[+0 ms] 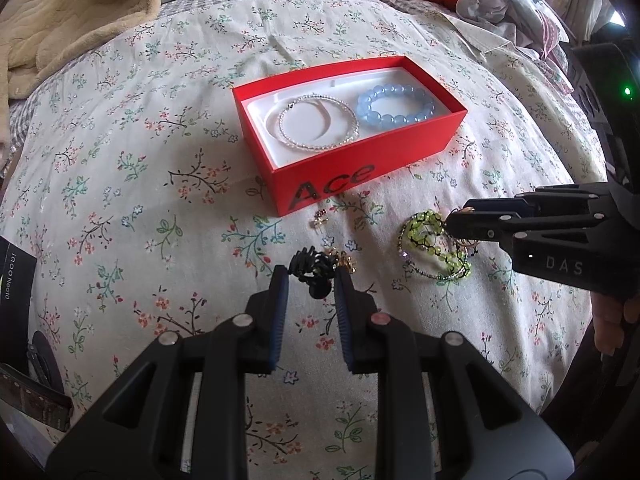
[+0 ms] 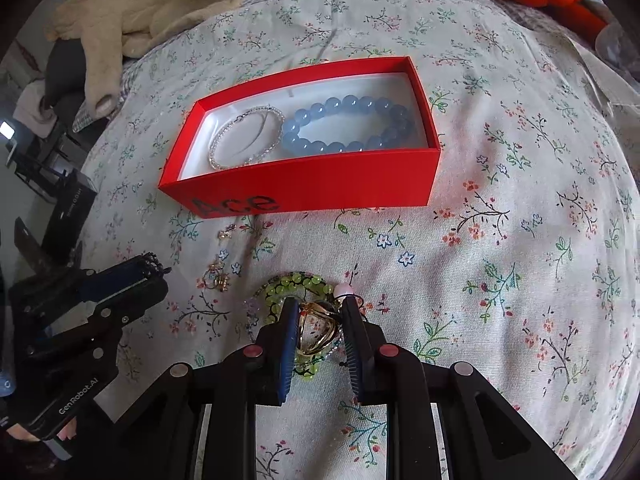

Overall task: Organize jewelry
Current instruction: 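Grasp the gold ring with the right tool while the left tool lifts the clip, then place the clip in the box with the left tool while the right tool places the ring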

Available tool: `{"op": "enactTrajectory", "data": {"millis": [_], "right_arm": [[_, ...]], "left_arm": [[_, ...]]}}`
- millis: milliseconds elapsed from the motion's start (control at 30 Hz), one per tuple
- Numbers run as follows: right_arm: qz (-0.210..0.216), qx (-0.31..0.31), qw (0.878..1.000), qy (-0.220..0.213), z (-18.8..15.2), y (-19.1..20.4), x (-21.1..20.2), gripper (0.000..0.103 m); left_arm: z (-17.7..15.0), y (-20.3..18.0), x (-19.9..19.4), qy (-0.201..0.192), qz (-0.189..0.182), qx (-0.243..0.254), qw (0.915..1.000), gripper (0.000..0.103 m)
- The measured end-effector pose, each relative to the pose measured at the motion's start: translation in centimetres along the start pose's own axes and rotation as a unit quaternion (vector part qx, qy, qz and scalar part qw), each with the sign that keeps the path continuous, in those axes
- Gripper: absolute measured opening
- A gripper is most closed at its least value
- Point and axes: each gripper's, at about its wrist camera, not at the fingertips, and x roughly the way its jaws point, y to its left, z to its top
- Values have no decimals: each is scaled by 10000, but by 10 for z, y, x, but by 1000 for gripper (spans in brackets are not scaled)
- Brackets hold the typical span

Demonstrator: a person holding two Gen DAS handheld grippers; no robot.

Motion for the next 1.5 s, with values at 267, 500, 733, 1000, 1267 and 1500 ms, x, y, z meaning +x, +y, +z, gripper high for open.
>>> {"op": "enactTrajectory", "data": {"millis": [267, 500, 733, 1000, 1267, 1500], "right_arm": [[-5, 0, 9998, -207, 3, -8, -17, 22], [-35, 59, 9991, -423, 15, -13, -30, 22], [0, 177, 9978, -632, 31, -19, -39, 22], [50, 273, 9959, -861, 50, -26, -43, 22], [28, 231, 9954, -929, 66, -30, -32, 22], [25, 159, 9950, -988, 76, -32, -19, 22]], "left_arm": [[11, 2, -6, -154, 1, -115, 9998, 25], [25, 1, -11, -361, -5, -233, 9991, 25], [44, -5, -11, -527, 5, -253, 9983, 25], [63, -7, 4, -624, 76, -327, 9975, 25], [75, -4, 24, -658, 180, -457, 9966, 25], [79, -6, 36, -713, 284, -400, 9962, 25]]}}
